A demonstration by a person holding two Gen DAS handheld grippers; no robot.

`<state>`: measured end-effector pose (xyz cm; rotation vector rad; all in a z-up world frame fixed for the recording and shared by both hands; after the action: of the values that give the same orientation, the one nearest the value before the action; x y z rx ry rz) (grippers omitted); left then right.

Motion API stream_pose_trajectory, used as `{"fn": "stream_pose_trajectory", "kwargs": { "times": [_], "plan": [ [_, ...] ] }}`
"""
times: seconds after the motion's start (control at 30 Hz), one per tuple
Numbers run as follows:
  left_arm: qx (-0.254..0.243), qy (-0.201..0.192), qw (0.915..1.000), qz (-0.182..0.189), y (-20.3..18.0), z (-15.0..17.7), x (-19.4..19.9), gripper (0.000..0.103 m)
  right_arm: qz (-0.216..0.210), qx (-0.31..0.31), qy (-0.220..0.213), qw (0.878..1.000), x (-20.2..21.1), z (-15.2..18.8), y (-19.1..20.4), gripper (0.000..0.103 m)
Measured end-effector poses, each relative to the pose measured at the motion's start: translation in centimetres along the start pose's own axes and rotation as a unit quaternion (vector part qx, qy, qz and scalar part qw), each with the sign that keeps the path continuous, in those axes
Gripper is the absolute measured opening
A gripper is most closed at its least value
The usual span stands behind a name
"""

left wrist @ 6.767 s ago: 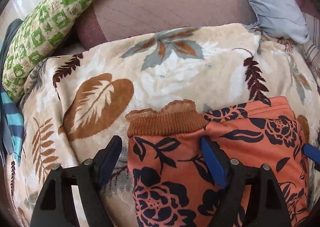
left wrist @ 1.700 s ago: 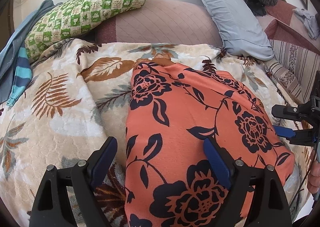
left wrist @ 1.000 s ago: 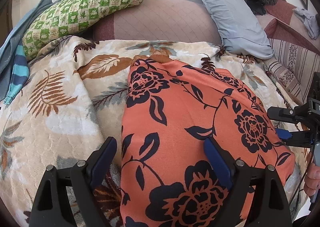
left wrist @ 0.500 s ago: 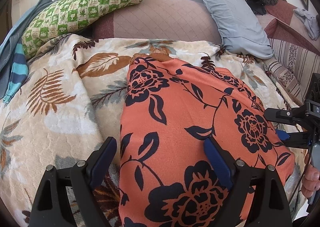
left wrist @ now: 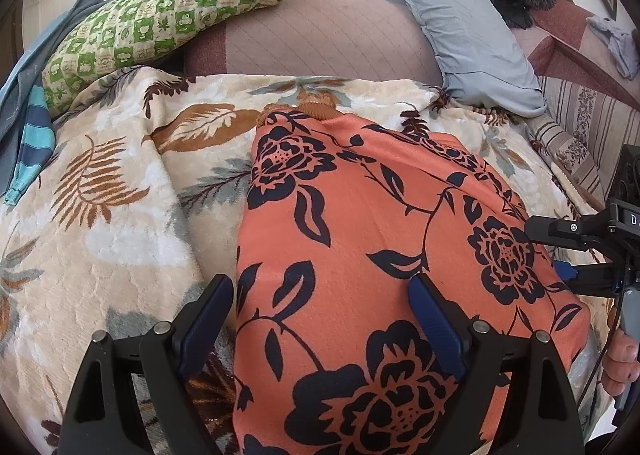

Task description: Fold small clothes

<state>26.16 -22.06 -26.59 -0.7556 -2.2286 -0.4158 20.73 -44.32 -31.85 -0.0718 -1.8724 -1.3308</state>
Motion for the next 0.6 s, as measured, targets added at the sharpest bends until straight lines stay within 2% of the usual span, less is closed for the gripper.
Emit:
{"fn": "stream_pose_trajectory", "kwargs": {
  "times": [0.33,0.5,0.53,0.6],
  "plan": [
    [0.001,0.000,1.0000,0.001,-0.1,0.2,-0.1,0.091,0.001,-0.001,0.001,1.000,0.0,0.0,0.0,0.072],
    [0.008,0.001,1.0000,0.000,-0.1,0.7,-0.7,0.100,0.002,-0.002,0.004,1.000,-0.3,0.0,0.0,0.072],
    [0.013,0.003,0.9999,0.004,-0.2,1.0,-1.0,0.103,0.002,-0.002,0.005,1.000,-0.3,-0.1,-0.1,0.072],
    [0.031,0.012,0.9992,0.022,-0.1,1.4,-1.6,0.103,0.002,-0.002,0.006,1.000,-0.4,-0.1,-0.1,0.072]
  ]
}}
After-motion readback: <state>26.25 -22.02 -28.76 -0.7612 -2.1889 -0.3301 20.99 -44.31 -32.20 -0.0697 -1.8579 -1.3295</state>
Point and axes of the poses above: each gripper's, at about its wrist camera, not at the fingertips, and x roughly against the way its jaws point, y to its left, z to its underside, the point moved 4 cm from there along -x, roughly the way its jaws point, and after that the axes turned 15 degrees about -x, right-handed, at the moved point
